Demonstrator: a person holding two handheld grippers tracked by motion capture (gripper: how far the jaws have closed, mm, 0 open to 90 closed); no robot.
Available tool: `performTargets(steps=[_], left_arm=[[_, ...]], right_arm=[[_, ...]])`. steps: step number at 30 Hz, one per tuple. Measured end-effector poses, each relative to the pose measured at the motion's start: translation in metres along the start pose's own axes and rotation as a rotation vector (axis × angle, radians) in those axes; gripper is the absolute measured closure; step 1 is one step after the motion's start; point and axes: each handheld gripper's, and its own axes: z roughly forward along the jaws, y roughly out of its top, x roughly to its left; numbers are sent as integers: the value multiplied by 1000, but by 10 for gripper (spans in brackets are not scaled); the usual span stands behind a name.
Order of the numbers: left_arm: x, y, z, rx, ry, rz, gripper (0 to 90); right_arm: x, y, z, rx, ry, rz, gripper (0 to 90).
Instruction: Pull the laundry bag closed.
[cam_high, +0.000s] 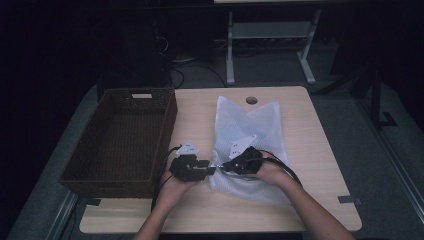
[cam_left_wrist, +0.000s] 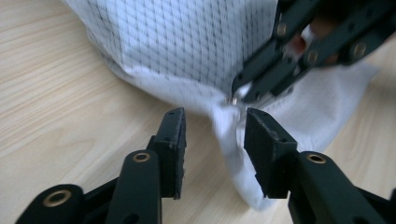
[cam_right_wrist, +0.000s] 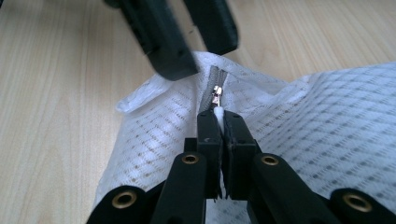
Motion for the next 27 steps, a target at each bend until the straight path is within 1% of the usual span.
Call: performTargets(steps=[3,5,6,8,9,11,13,15,16,18,20,22,24,27], left_arm=[[3,2,4,4,-13,-17,697],[4,3,6,7,-22,-31,725],[4,3,6,12,-16,-42,715],[5,2,6,4,-10,-65,648],[6,1,5,4,-9,-71,624],[8,-1,4,3,-26,-91,604],[10,-3,4,10,-47,-105,610],[11,-3,6,23,-65,-102,626],[11,-4,7,26,-76,-100,650],[10,-3,7,23,-87,-89,721],[9,-3,7,20,-92,-75,815],[8,-3,7,17,-92,-66,858],[8,-3,7,14,-92,-67,880],[8,-3,6,-2,-86,-71,889]], right_arm=[[3,1,2,10,0,-6,867],[3,2,3,13,-3,-10,868],[3,1,3,16,-6,-10,868],[3,1,2,13,-5,-11,867],[3,0,1,11,-6,-10,867],[2,0,0,5,-8,-11,868],[2,0,-1,4,-11,-11,867],[2,0,-2,2,-11,-10,867],[2,0,-2,0,-12,-13,867],[2,0,-2,-1,-16,-13,867],[2,0,-3,-2,-17,-14,867],[2,0,-3,-5,-17,-14,867],[2,0,-3,-4,-18,-12,867],[2,0,-4,-5,-21,-7,868]])
